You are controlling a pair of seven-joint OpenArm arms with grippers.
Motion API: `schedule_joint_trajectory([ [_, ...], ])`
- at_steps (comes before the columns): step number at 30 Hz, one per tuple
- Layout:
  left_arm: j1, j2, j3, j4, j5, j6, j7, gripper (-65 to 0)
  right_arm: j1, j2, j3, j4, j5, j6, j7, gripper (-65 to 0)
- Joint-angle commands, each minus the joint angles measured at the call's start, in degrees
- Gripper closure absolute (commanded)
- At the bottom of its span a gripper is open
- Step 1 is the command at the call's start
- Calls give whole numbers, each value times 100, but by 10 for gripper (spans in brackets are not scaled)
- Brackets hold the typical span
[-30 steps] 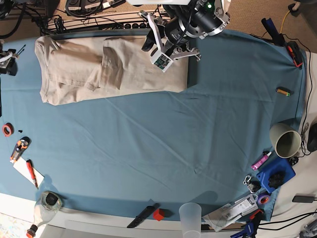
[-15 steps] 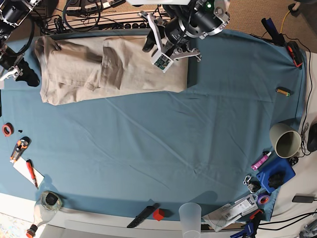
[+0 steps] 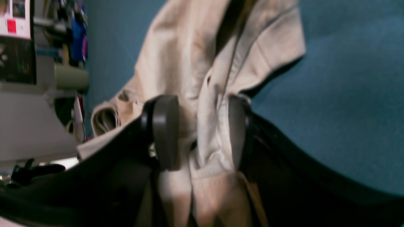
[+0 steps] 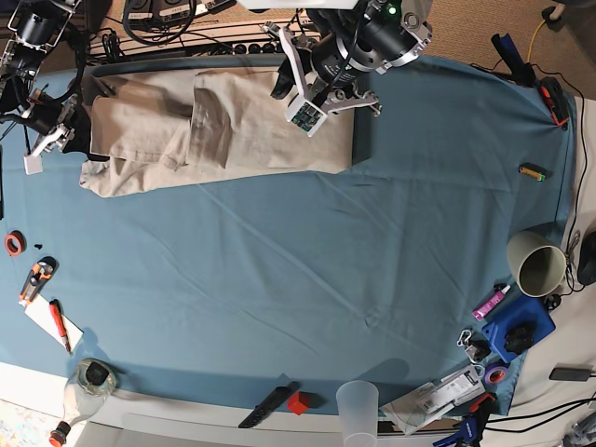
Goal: Fold the T-shirt properly
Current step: 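Grasp the shirt end with the right gripper and pull it inward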
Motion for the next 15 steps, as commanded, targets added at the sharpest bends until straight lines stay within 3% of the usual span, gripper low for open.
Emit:
schedule_joint_trajectory([
  [1, 4, 48, 26, 109, -42, -28, -129, -144, -31, 33, -7, 33, -15, -49, -109, -264],
  [10, 4, 48, 26, 109, -46, -28, -236, -144, -33, -181, -216, 33, -629, -49, -109, -263],
  [15, 7, 48, 26, 109, -46, -24, -234, -144, -33, -315, -651, 33, -632, -49, -109, -200],
])
